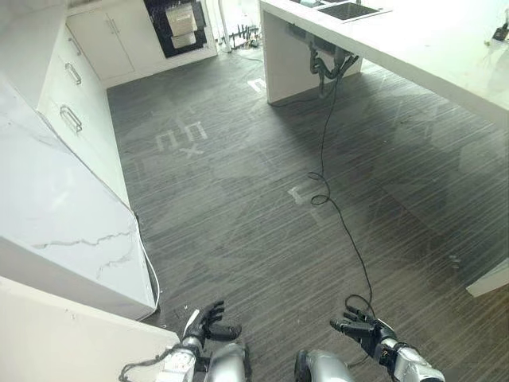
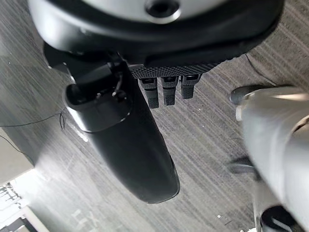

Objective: Place the dishes in the dishwasher.

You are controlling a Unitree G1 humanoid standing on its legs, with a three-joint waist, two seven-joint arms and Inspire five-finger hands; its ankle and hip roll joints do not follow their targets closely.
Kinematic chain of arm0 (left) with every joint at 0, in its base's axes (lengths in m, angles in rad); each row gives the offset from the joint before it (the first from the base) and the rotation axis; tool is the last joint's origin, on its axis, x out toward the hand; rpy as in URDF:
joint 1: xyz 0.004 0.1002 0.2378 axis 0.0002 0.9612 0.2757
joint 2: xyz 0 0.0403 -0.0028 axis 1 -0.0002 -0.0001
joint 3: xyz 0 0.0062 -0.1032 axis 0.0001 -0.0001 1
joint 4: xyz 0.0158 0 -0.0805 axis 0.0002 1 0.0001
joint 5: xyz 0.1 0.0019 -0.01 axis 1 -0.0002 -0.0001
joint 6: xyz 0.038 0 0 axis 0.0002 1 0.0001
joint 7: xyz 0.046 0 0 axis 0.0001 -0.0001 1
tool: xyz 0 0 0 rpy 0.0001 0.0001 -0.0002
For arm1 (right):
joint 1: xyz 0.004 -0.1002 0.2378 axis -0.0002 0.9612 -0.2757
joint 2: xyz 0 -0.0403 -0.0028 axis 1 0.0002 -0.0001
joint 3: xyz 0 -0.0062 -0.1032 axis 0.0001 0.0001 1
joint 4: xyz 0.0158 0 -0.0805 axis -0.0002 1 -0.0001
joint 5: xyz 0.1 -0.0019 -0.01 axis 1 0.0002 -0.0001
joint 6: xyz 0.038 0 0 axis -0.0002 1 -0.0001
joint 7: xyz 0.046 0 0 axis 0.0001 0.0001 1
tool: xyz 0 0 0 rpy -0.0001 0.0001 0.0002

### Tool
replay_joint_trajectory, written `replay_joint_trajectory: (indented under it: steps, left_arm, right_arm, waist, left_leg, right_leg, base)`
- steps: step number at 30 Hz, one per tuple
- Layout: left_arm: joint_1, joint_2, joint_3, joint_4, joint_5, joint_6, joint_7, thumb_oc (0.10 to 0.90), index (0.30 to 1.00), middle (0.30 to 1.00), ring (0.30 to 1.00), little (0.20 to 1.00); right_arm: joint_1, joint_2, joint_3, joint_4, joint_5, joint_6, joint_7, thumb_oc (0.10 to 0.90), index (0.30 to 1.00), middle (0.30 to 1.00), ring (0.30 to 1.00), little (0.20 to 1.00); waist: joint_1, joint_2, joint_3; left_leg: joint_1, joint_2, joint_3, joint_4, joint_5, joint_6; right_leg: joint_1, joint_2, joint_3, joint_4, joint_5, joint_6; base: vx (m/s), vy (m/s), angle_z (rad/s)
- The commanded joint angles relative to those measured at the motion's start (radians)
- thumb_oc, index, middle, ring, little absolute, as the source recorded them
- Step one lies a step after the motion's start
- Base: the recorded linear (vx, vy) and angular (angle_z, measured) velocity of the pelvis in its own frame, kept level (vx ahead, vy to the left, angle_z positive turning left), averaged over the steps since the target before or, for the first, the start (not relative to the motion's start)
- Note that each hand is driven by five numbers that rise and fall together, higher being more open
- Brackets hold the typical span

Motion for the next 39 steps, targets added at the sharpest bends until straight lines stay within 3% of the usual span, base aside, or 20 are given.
replay_joint_trajectory:
  steps: [1,7,8,9,12,13,15,16,17,18,23,25,27,28,29,31,32,35,37,39]
  left_arm:
    - [-0.047,0.029,0.018,-0.037,-0.053,-0.068,0.008,0.8,0.9,0.9,0.9,0.9]
    - [-0.036,0.037,0.046,-0.032,-0.033,-0.055,-0.008,0.8,0.9,0.9,0.9,0.9]
    - [-0.036,0.045,0.047,-0.036,-0.012,-0.051,-0.021,0.8,0.9,0.9,0.9,0.9]
    - [-0.037,0.052,0.039,-0.04,0.008,-0.062,-0.03,0.8,0.9,0.9,0.9,0.9]
    - [-0.039,0.063,0.021,-0.044,0.014,-0.071,-0.034,0.8,0.9,0.9,0.9,0.9]
    - [-0.041,0.074,0.002,-0.055,0.001,-0.062,-0.025,0.8,0.9,0.9,0.9,0.9]
    - [-0.04,0.073,-0.005,-0.05,-0.018,-0.081,-0.019,0.8,0.9,0.9,0.9,0.9]
    - [-0.048,0.077,-0.007,-0.059,-0.011,-0.087,-0.037,0.8,0.9,0.9,0.9,0.9]
    - [-0.048,0.077,-0.007,-0.059,-0.011,-0.087,-0.037,0.8,0.9,0.9,0.9,0.9]
    - [-0.059,0.069,-0.014,-0.052,-0.002,-0.082,-0.049,0.8,0.9,0.9,0.9,0.9]
    - [-0.052,0.048,-0.02,-0.041,0.034,-0.084,-0.047,0.8,0.9,0.9,0.9,0.9]
    - [-0.048,0.04,-0.023,-0.039,0.043,-0.067,-0.05,0.8,0.9,0.9,0.9,0.9]
    - [-0.031,0.035,-0.017,-0.04,0.052,-0.066,-0.051,0.8,0.9,0.9,0.9,0.9]
    - [-0.022,0.033,-0.015,-0.046,0.049,-0.07,-0.054,0.8,0.9,0.9,0.9,0.9]
    - [-0.013,0.031,-0.004,-0.064,0.05,-0.066,-0.057,0.8,0.9,0.9,0.9,0.9]
    - [-0.018,0.04,0.007,-0.077,0.075,-0.052,-0.076,0.8,0.9,0.9,0.9,0.9]
    - [-0.019,0.04,0.008,-0.079,0.075,-0.051,-0.076,0.8,0.9,0.9,0.9,0.9]
    - [-0.014,0.043,-0.002,-0.068,0.056,-0.053,-0.059,0.8,0.9,0.9,0.9,0.9]
    - [-0.012,0.04,-0.007,-0.048,0.056,-0.059,-0.058,0.8,0.9,0.9,0.9,0.9]
    - [-0.001,0.031,-0.009,-0.032,0.06,-0.077,-0.058,0.8,0.9,0.9,0.9,0.9]
  right_arm:
    - [0.0,-0.025,0.014,-0.022,-0.02,-0.049,0.021,0.8,0.9,0.9,0.9,0.9]
    - [0.005,-0.01,-0.007,-0.008,-0.023,-0.088,0.04,0.8,0.9,0.9,0.9,0.9]
    - [0.007,-0.008,-0.01,-0.016,-0.032,-0.09,0.039,0.8,0.9,0.9,0.9,0.9]
    - [0.013,-0.007,-0.018,-0.033,-0.039,-0.106,0.044,0.8,0.9,0.9,0.9,0.9]
    - [0.023,-0.006,-0.019,-0.069,-0.038,-0.117,0.039,0.8,0.9,0.9,0.9,0.9]
    - [0.023,-0.008,-0.007,-0.097,-0.038,-0.137,0.034,0.8,0.9,0.9,0.9,0.9]
    - [0.017,-0.007,0.008,-0.105,-0.021,-0.147,0.032,0.8,0.9,0.9,0.9,0.9]
    - [0.039,-0.012,-0.005,-0.126,-0.016,-0.16,0.039,0.8,0.9,0.9,0.9,0.9]
    - [0.04,-0.012,-0.005,-0.126,-0.016,-0.16,0.039,0.8,0.9,0.9,0.9,0.9]
    - [0.064,-0.023,-0.044,-0.114,-0.002,-0.171,0.061,0.8,0.9,0.9,0.9,0.9]
    - [0.082,-0.023,-0.072,-0.084,0.005,-0.17,0.068,0.8,0.9,0.9,0.9,0.9]
    - [0.089,-0.024,-0.066,-0.075,0.025,-0.163,0.051,0.8,0.9,0.9,0.9,0.9]
    - [0.084,-0.032,-0.061,-0.066,0.024,-0.154,0.056,0.8,0.9,0.9,0.9,0.9]
    - [0.084,-0.042,-0.051,-0.07,0.01,-0.157,0.072,0.8,0.9,0.9,0.9,0.9]
    - [0.088,-0.055,-0.042,-0.092,-0.011,-0.15,0.073,0.8,0.9,0.9,0.9,0.9]
    - [0.093,-0.069,-0.041,-0.096,0.012,-0.156,0.093,0.8,0.9,0.9,0.9,0.9]
    - [0.09,-0.068,-0.041,-0.098,0.01,-0.158,0.1,0.8,0.9,0.9,0.9,0.9]
    - [0.074,-0.048,-0.019,-0.099,-0.006,-0.165,0.097,0.8,0.9,0.9,0.9,0.9]
    - [0.067,-0.034,-0.003,-0.083,0.004,-0.165,0.079,0.8,0.9,0.9,0.9,0.9]
    - [0.059,-0.026,0.011,-0.046,0.015,-0.181,0.077,0.8,0.9,0.9,0.9,0.9]
  waist:
    - [0.019,-0.013,-0.021]
    - [0.049,-0.052,-0.046]
    - [0.049,-0.051,-0.053]
    - [0.037,-0.039,-0.06]
    - [0.025,-0.027,-0.058]
    - [0.012,0.0,-0.042]
    - [-0.027,0.011,-0.026]
    - [-0.085,-0.007,-0.018]
    - [-0.086,-0.006,-0.016]
    - [-0.126,-0.047,-0.023]
    - [-0.135,-0.052,-0.043]
    - [-0.147,-0.044,-0.056]
    - [-0.137,-0.029,-0.07]
    - [-0.125,-0.027,-0.072]
    - [-0.105,-0.043,-0.063]
    - [-0.064,-0.077,-0.034]
    - [-0.056,-0.074,-0.026]
    - [-0.044,-0.076,-0.02]
    - [-0.031,-0.038,-0.021]
    - [0.002,-0.015,-0.024]
  left_leg:
    - [-0.064,0.005,-0.002,0.126,-0.014,0.047]
    - [-0.012,-0.098,0.009,0.126,-0.077,0.122]
    - [0.01,-0.114,0.004,0.126,-0.091,0.138]
    - [0.044,-0.143,-0.012,0.126,-0.117,0.168]
    - [0.076,-0.163,-0.011,0.126,-0.145,0.194]
    - [0.133,-0.178,-0.018,0.126,-0.184,0.214]
    - [0.182,-0.183,-0.051,0.126,-0.216,0.217]
    - [0.239,-0.22,-0.106,0.126,-0.272,0.212]
    - [0.242,-0.218,-0.107,0.126,-0.272,0.212]
    - [0.296,-0.271,-0.155,0.126,-0.325,0.197]
    - [0.379,-0.273,-0.165,0.126,-0.385,0.178]
    - [0.431,-0.263,-0.187,0.126,-0.379,0.167]
    - [0.509,-0.227,-0.17,0.126,-0.229,0.105]
    - [0.551,-0.206,-0.145,0.14,-0.069,0.053]
    - [0.435,-0.204,-0.125,0.408,0.035,0.019]
    - [0.151,-0.164,-0.053,0.632,0.014,0.049]
    - [0.133,-0.162,-0.042,0.587,-0.01,0.062]
    - [0.145,-0.177,0.039,0.189,-0.078,0.113]
    - [0.047,-0.152,-0.006,0.126,-0.101,0.097]
    - [-0.073,-0.118,-0.071,0.126,-0.049,0.071]
  right_leg:
    - [0.188,-0.013,0.068,-0.081,-0.1,0.048]
    - [0.318,-0.071,0.084,-0.081,-0.138,0.081]
    - [0.356,-0.081,0.058,-0.081,-0.074,0.09]
    - [0.339,-0.102,0.037,0.004,0.07,0.119]
    - [0.262,-0.127,0.019,0.18,0.153,0.135]
    - [0.126,-0.159,-0.01,0.355,0.206,0.117]
    - [0.008,-0.064,-0.015,0.318,0.153,0.108]
    - [-0.075,-0.021,-0.01,0.006,0.176,0.108]
    - [-0.069,-0.019,-0.012,0.001,0.178,0.108]
    - [-0.236,-0.085,0.053,-0.081,0.19,0.152]
    - [-0.241,-0.084,0.035,-0.081,0.227,0.143]
    - [-0.208,-0.044,0.081,-0.081,0.221,0.119]
    - [-0.156,-0.02,0.047,-0.081,0.18,0.084]
    - [-0.116,-0.013,0.038,-0.081,0.144,0.062]
    - [-0.058,-0.02,0.042,-0.081,0.102,0.03]
    - [0.041,-0.039,0.046,-0.081,0.038,0.004]
    - [0.06,-0.034,0.052,-0.081,0.026,0.007]
    - [0.091,-0.027,0.091,-0.081,-0.013,0.032]
    - [0.106,0.017,0.101,-0.081,-0.033,0.043]
    - [0.146,0.05,0.136,-0.081,-0.067,0.043]
  base:
    - [0.52,0.271,-0.43]
    - [0.47,0.324,-0.15]
    - [0.49,0.41,-0.43]
    - [0.52,0.482,-0.2]
    - [0.29,0.318,0.25]
    - [0.36,0.31,0.16]
    - [0.5,0.14,-0.08]
    - [0.45,-0.076,0.14]
    - [0.83,-0.21,1.13]
    - [0.54,-0.147,1.12]
    - [0.53,-0.171,0.5]
    - [0.6,-0.247,-0.25]
    - [0.58,-0.246,0.64]
    - [0.57,-0.261,0.6]
    - [0.61,-0.312,0.08]
    - [0.49,-0.247,-0.5]
    - [0.55,-0.033,-0.99]
    - [0.42,0.128,-0.76]
    - [0.45,0.201,-0.19]
    - [0.55,0.202,-1.25]
